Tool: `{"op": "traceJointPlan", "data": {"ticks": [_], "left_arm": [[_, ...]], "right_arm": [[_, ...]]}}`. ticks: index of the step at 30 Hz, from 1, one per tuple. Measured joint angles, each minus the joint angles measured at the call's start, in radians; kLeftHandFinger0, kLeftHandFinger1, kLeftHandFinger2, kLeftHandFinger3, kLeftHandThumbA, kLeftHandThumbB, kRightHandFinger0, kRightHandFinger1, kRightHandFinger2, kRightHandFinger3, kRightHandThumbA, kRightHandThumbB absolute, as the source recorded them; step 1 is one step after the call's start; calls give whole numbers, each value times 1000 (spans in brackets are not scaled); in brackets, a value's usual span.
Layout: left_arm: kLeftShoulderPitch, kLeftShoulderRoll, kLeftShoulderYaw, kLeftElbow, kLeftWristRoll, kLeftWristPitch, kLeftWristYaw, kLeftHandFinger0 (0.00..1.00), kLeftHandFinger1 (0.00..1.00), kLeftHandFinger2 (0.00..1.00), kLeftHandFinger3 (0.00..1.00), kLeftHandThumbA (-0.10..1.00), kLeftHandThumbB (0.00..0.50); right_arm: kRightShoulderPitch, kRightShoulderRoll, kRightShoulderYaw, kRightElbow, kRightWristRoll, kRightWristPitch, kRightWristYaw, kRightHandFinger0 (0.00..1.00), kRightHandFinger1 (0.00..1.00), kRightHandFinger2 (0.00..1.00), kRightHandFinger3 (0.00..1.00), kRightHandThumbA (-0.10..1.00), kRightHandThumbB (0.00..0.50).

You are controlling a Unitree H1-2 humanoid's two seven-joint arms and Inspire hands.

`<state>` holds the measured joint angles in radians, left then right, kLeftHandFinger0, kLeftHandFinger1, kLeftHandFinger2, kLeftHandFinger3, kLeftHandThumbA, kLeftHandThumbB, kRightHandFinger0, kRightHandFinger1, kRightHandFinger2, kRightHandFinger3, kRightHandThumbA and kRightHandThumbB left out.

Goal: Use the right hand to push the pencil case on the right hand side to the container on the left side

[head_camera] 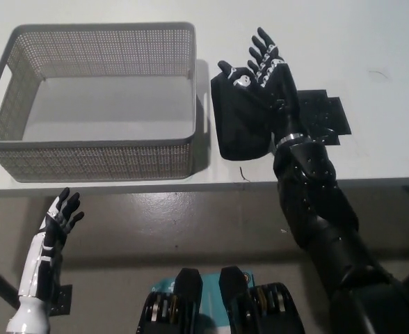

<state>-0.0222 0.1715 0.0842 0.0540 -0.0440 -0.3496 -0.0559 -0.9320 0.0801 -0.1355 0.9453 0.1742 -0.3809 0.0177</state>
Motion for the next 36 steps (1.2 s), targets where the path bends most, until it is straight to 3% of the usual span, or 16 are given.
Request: {"op": "traceJointPlan", "data": {"ticks": [2, 8, 11, 17, 20, 25, 27, 29, 30, 36], "left_arm": [[-2, 0, 0, -1, 0, 3, 0, 1000, 1000, 1000, 1000, 1000, 135], [-2, 0, 0, -1, 0, 10, 0, 1000, 1000, 1000, 1000, 1000, 102], [-2, 0, 0, 0, 0, 12, 0, 1000, 1000, 1000, 1000, 1000, 90], [-5, 0, 0, 5, 0, 15, 0, 1000, 1000, 1000, 1000, 1000, 94], [-11, 0, 0, 5, 0, 17, 0, 1000, 1000, 1000, 1000, 1000, 103], [-37, 1, 0, 5, 0, 19, 0, 1000, 1000, 1000, 1000, 1000, 95], [-53, 3, 0, 4, 0, 19, 0, 1000, 1000, 1000, 1000, 999, 94], [-71, 10, 3, 3, -1, 19, -1, 1000, 1000, 1000, 1000, 1000, 111], [-77, 12, 4, 1, -1, 19, -1, 1000, 1000, 1000, 1000, 1000, 103], [-83, 14, 3, -11, -1, 21, -2, 1000, 1000, 1000, 1000, 1000, 97]], "right_arm": [[43, -6, 6, -96, -1, 4, 0, 1000, 1000, 1000, 1000, 1000, 378], [186, -14, 9, -327, -2, 29, -2, 1000, 1000, 1000, 1000, 1000, 384], [271, -17, 9, -445, -3, 41, -2, 1000, 1000, 1000, 1000, 1000, 334], [455, -39, 11, -661, -3, 55, -1, 1000, 1000, 1000, 1000, 1000, 347], [561, -65, 13, -772, -3, 59, 0, 1000, 1000, 1000, 1000, 1000, 304], [744, -125, 31, -958, -3, 61, 17, 1000, 1000, 1000, 1000, 1000, 282], [808, -156, 49, -1026, -3, 60, 32, 1000, 1000, 1000, 1000, 1000, 311], [850, -186, 69, -1061, -3, 60, 51, 1000, 1000, 1000, 1000, 1000, 308], [860, -197, 78, -1061, -2, 60, 58, 1000, 1000, 1000, 1000, 1000, 285], [861, -218, 98, -982, 8, 59, 88, 1000, 1000, 1000, 1000, 1000, 268]]}}
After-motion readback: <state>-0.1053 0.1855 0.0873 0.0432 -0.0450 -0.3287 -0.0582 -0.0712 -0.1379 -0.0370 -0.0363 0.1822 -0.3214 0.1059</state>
